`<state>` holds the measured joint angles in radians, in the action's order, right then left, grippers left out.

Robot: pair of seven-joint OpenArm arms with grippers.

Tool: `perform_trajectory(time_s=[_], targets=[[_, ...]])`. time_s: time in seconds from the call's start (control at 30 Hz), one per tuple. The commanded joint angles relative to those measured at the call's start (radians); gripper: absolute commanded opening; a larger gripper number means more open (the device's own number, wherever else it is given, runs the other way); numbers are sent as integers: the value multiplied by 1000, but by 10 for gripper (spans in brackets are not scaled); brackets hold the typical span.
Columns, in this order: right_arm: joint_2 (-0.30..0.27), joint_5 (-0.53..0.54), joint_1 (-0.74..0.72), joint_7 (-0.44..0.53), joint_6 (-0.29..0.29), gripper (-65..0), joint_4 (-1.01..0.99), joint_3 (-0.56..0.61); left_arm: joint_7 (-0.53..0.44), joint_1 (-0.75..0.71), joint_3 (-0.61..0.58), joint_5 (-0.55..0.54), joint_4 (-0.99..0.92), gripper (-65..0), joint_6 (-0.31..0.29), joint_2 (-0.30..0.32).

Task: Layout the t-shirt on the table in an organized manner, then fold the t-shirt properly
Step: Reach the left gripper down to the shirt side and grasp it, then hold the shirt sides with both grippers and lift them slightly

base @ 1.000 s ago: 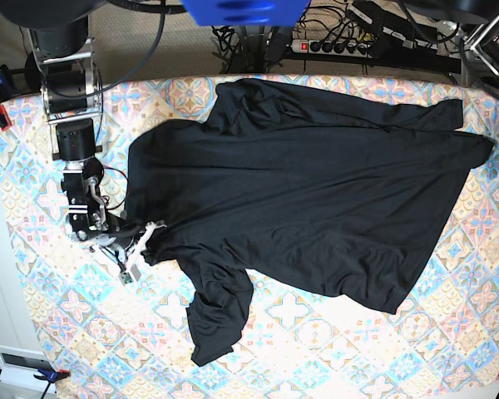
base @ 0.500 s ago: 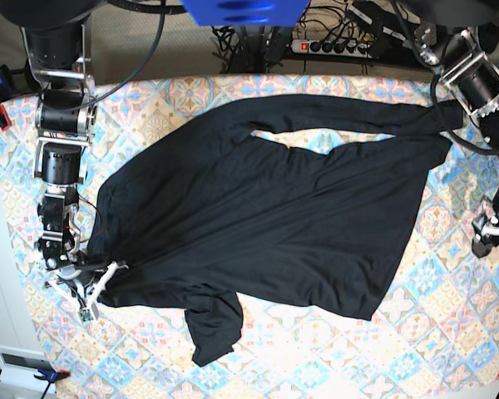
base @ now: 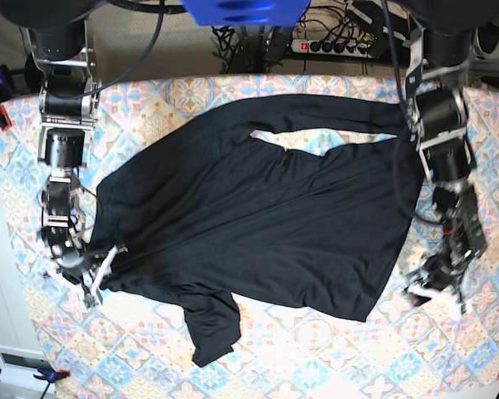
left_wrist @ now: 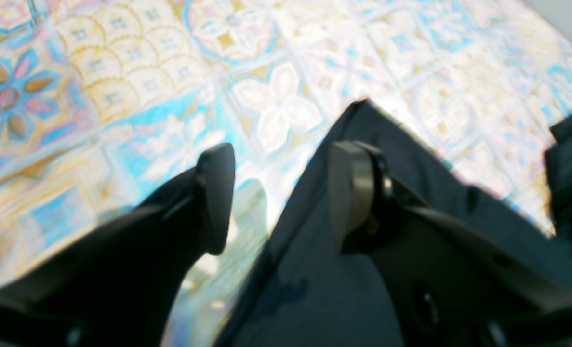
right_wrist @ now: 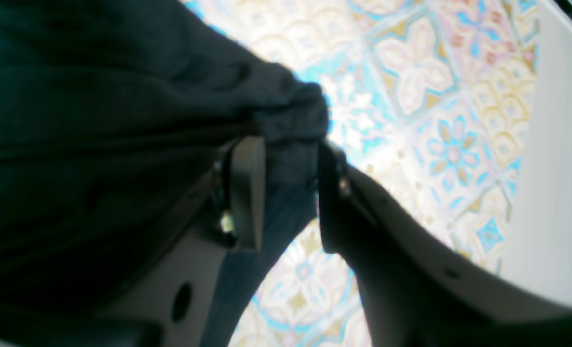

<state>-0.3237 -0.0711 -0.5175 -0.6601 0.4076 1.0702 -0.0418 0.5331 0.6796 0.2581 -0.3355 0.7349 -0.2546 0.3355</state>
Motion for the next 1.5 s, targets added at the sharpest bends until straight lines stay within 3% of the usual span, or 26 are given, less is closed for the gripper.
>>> perform_trajectory(time_s=[0.0, 0.13, 0.27, 0.37, 0.53, 1.1, 1.2, 1.33, 1.47], targets=[[-13, 4, -30, 18, -9, -477, 52, -2, -49, 71, -21, 3, -38, -345, -5, -8], [-13, 6, 35, -2, -9, -476, 156, -3, -236, 173, -115, 60, -249, -345, -4, -55], [-13, 7, 135, -3, -9, -477, 247, -7, -348, 211, -196, 118, -357, -345, -1, -98], [-13, 7, 191, -3, -9, -477, 311, -8, -399, 208, -216, 141, -364, -345, 65, -115], [-13, 7, 256, -3, -9, -477, 382, -8, -422, 187, -210, 143, -366, -345, 120, -111], [22, 7, 359, -46, -9, -477, 546, -39, -420, 62, -216, 143, -392, -352, 117, -97], [22, 7, 379, -46, -9, -477, 569, -39, -417, 62, -216, 146, -403, -434, 114, -97], [22, 9, 406, -46, -9, -477, 594, -65, -417, 62, -213, 140, -401, -650, 120, -91], [22, 9, 428, -46, -9, -478, 595, -73, -419, 64, -207, 132, -398, -624, 120, -48]])
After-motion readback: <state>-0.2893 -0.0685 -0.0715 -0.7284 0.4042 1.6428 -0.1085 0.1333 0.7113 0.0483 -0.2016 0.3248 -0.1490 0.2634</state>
